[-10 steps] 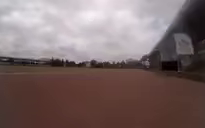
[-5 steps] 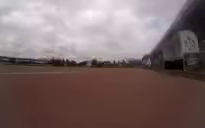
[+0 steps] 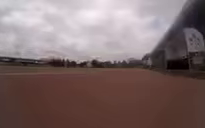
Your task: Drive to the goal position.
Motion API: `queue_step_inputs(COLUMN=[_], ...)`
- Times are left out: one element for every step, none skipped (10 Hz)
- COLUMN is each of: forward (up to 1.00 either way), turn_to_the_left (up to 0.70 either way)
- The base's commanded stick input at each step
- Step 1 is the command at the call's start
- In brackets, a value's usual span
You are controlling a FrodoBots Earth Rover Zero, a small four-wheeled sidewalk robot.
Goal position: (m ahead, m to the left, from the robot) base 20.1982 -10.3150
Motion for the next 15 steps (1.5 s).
queue_step_inputs(forward=[0.85,0.85,0.85,0.85,0.85,0.85,0.85,0.85,0.85,0.85,0.85,0.85,0.85,0.85,0.85], turn_to_the_left=[0.0,-0.02,-0.04,-0.06,-0.22,-0.1,-0.01,-0.13,0.0,0.0,-0.15,-0.11,-0.07,-0.04,0.0])
